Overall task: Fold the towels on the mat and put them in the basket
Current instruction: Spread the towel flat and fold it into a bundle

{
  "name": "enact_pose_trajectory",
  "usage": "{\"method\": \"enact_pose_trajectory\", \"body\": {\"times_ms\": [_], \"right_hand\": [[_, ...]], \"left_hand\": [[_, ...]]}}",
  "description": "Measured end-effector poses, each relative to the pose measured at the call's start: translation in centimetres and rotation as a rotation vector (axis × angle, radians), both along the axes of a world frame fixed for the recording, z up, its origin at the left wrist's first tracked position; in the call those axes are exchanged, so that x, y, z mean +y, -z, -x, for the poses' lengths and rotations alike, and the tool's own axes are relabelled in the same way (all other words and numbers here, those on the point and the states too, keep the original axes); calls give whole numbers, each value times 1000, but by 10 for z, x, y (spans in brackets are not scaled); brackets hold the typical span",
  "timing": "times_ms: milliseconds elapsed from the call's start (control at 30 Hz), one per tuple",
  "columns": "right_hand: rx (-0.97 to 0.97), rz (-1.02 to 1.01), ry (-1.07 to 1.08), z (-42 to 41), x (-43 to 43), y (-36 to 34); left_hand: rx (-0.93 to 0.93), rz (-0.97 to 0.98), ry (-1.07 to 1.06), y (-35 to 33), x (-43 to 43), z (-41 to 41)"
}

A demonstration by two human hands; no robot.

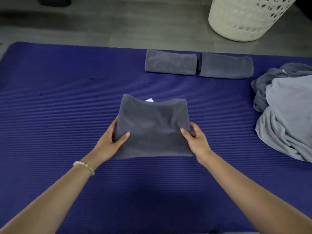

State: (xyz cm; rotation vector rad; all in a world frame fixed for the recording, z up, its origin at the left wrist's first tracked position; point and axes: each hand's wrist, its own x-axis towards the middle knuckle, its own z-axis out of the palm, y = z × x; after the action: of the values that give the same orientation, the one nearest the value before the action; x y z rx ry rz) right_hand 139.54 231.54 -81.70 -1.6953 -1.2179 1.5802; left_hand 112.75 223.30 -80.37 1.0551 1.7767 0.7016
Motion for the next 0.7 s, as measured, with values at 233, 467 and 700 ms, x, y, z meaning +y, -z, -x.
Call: {"method": "enact_pose_trajectory", "body": {"times_ms": [233, 467, 700], "right_hand": [[-519, -378, -341, -17, -42, 45], [-735, -653, -1035, -15, -42, 55], [-810, -586, -1110, -6, -22, 56]], "left_hand": [[627, -179, 360, 46, -35, -24], [888, -102, 681, 75, -31, -45], [971, -79, 676, 71, -18, -48]]}}
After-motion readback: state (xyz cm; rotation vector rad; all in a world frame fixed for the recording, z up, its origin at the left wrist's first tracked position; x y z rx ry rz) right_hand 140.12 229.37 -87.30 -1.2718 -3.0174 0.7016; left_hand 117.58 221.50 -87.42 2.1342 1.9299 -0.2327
